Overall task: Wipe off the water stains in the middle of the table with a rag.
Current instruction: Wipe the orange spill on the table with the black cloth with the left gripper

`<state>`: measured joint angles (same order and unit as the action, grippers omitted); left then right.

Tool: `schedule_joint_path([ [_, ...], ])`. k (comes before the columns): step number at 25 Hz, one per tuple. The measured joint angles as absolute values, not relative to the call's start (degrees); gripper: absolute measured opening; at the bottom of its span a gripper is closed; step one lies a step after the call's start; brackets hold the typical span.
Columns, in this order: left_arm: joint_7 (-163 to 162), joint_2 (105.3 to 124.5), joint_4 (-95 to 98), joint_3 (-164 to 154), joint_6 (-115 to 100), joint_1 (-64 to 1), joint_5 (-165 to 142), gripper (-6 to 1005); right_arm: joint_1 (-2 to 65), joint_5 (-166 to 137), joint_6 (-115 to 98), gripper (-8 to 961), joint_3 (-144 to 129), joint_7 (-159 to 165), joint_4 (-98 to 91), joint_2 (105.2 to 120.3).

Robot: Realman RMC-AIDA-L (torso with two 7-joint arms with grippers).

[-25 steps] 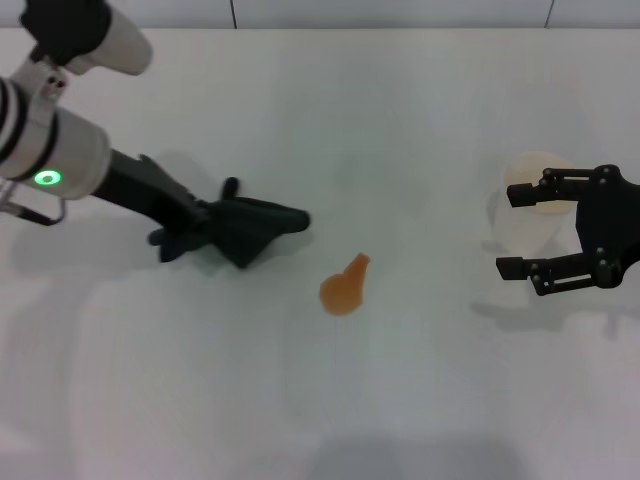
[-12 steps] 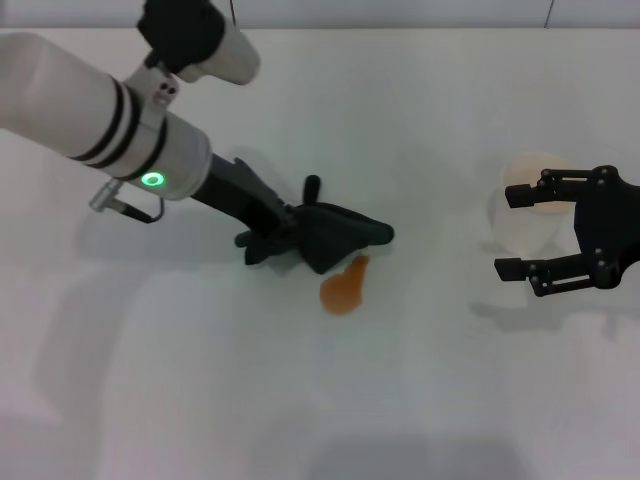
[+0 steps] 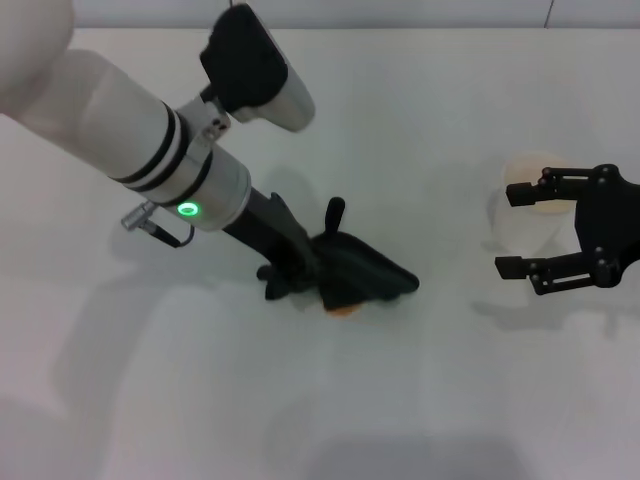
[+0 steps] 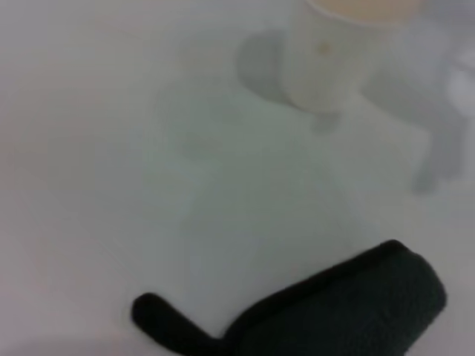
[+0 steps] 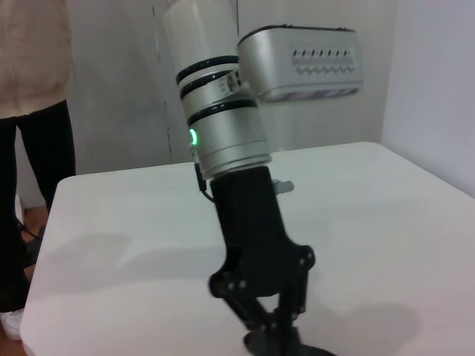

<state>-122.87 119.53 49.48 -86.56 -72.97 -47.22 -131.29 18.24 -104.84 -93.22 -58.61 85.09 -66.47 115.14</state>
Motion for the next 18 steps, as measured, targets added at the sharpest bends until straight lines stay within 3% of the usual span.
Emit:
schedule_joint_path([
  [18,-118.5,119.35,52.4,-87.31,-85.81,-47.05,-127.11,103,18.18,-104.86,-93.12,843,-58.45,85.02,-66.72,115.13],
])
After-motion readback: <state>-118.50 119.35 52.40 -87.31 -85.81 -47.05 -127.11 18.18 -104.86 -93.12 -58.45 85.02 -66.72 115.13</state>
